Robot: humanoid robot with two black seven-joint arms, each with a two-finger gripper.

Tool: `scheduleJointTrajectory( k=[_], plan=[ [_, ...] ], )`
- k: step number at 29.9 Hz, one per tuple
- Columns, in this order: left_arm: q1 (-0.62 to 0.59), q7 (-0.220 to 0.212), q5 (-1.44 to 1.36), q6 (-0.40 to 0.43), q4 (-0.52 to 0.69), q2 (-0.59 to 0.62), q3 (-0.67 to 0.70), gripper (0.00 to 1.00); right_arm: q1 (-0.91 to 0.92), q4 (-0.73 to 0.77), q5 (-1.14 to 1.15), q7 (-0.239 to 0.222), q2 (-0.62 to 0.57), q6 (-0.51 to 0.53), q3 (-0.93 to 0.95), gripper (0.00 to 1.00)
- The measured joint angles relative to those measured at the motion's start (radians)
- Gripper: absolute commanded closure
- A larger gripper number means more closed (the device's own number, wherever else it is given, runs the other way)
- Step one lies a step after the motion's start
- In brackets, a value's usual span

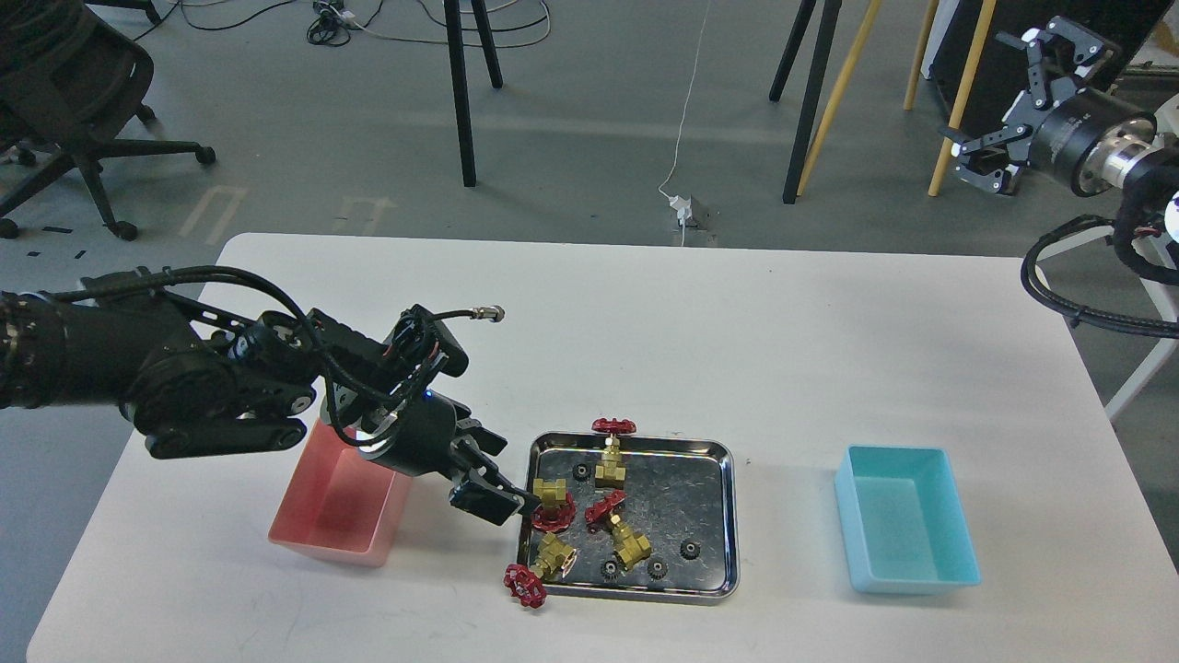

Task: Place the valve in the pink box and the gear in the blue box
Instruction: 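Grasp a brass valve with red handwheel using the left gripper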

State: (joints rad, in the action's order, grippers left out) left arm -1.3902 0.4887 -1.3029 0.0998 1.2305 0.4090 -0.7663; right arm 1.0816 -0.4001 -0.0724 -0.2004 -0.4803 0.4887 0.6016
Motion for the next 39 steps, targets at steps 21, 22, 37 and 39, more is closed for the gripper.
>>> scheduleJointTrajectory(
  k=[21, 22, 37, 39],
  plan=[
    [0.057, 0.0, 0.0, -0.04, -0.086, -0.123, 0.015, 0.01, -0.037, 0.014, -0.007, -0.003, 0.02, 0.0, -0.038, 0.01],
    [0.064, 0.0, 0.0, -0.04, -0.095, -0.125, 0.015, 0.01, -0.04, 0.013, -0.008, -0.003, 0.019, 0.0, -0.038, 0.01],
    [0.126, 0.0, -0.045, -0.064, -0.14, -0.125, 0.017, 0.24, -0.055, 0.012, -0.013, -0.002, 0.017, 0.0, -0.036, 0.01],
    [0.126, 0.0, -0.046, -0.065, -0.141, -0.125, 0.018, 0.25, -0.06, 0.011, -0.013, -0.002, 0.017, 0.0, -0.036, 0.01]
  ],
)
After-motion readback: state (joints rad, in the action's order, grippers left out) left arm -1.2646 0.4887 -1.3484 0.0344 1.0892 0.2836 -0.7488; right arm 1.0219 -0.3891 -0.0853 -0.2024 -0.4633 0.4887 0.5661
